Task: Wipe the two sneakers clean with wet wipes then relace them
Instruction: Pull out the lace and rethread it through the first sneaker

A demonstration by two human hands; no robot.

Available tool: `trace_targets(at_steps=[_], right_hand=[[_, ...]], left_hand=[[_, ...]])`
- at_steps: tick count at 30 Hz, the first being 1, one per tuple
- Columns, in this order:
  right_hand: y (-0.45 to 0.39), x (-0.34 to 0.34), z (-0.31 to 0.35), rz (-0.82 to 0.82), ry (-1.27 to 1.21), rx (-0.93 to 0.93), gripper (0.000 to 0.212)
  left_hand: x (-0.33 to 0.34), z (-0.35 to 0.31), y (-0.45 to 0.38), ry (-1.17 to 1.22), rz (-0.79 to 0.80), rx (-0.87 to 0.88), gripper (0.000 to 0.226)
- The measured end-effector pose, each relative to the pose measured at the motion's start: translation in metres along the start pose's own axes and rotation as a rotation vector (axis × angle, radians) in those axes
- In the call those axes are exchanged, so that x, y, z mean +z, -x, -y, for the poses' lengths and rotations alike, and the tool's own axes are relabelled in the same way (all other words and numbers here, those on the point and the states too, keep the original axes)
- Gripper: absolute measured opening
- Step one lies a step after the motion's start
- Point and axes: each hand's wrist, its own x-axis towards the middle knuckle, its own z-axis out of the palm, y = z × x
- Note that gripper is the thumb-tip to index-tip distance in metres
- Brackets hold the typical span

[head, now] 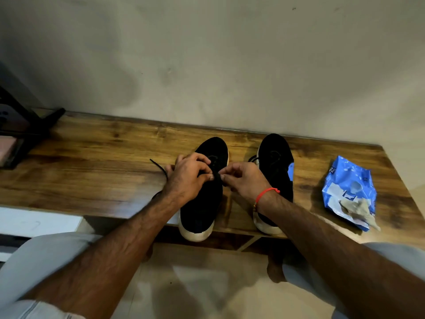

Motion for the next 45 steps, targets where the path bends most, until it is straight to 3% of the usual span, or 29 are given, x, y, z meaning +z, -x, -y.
trace_targets(at_steps=[3, 7, 9, 11, 14, 17, 19, 21, 23, 25, 29, 33, 35, 37, 39, 40, 45], right_hand=[[0.003, -0.003, 0.002, -0.045, 0.101, -0.043, 0.008], [0.004, -0.008, 0.011, -0.058, 0.268, -0.135, 0.009], [0.002, -0.017, 0.015, -0.077, 0.306, -0.136, 0.012], [-0.003, -0.035, 0.019, -0.160, 0.320, -0.115, 0.015], [-0.014, -0.071, 0.018, -0.358, 0.328, -0.010, 0.017], [-0.022, -0.086, 0.011, -0.470, 0.393, -0.007, 0.019], [-0.020, -0.078, 0.010, -0.390, 0.504, -0.184, 0.032], [-0.016, -0.059, 0.013, -0.141, 0.597, -0.339, 0.044], [-0.012, -0.040, 0.013, 0.064, 0.777, -0.386, 0.036], [-0.013, -0.033, 0.011, 0.098, 0.924, -0.378, 0.023], [-0.030, -0.064, 0.010, -0.179, 0.822, -0.191, 0.016], [-0.039, -0.090, -0.002, -0.420, 0.909, -0.025, 0.021], [-0.035, -0.078, 0.000, -0.288, 0.872, -0.171, 0.038], [-0.024, -0.054, 0.009, -0.015, 0.829, -0.290, 0.046], [-0.014, -0.033, 0.015, 0.144, 0.921, -0.339, 0.033], [-0.013, -0.030, 0.017, 0.146, 0.975, -0.326, 0.026], [-0.034, -0.075, 0.011, -0.278, 1.024, -0.026, 0.021]], left_hand=[[0.008, -0.002, 0.004, 0.110, -0.040, -0.045, 0.001], [-0.005, -0.003, 0.001, -0.048, 0.055, -0.046, 0.010], [-0.011, -0.003, 0.001, -0.002, 0.032, -0.096, 0.018], [-0.015, 0.000, 0.001, 0.055, 0.005, -0.156, 0.034], [-0.023, 0.000, 0.001, -0.011, 0.096, -0.185, 0.058], [-0.027, -0.004, 0.004, -0.135, 0.120, -0.152, 0.059], [-0.028, -0.005, 0.003, -0.146, 0.116, -0.155, 0.054], [-0.031, -0.005, 0.001, -0.116, 0.142, -0.164, 0.056], [-0.033, -0.007, 0.001, -0.101, 0.212, -0.135, 0.070], [-0.032, -0.007, 0.005, -0.157, 0.299, -0.094, 0.086], [-0.026, 0.001, 0.008, -0.238, 0.334, -0.121, 0.101], [-0.024, 0.007, 0.004, -0.233, 0.329, -0.134, 0.120], [-0.022, 0.008, 0.003, -0.232, 0.343, -0.148, 0.121], [-0.021, 0.007, 0.003, -0.242, 0.360, -0.156, 0.118], [-0.019, 0.006, 0.005, -0.251, 0.369, -0.159, 0.112], [-0.019, 0.004, 0.005, -0.251, 0.372, -0.162, 0.108], [-0.016, 0.002, 0.009, -0.223, 0.417, -0.198, 0.102]])
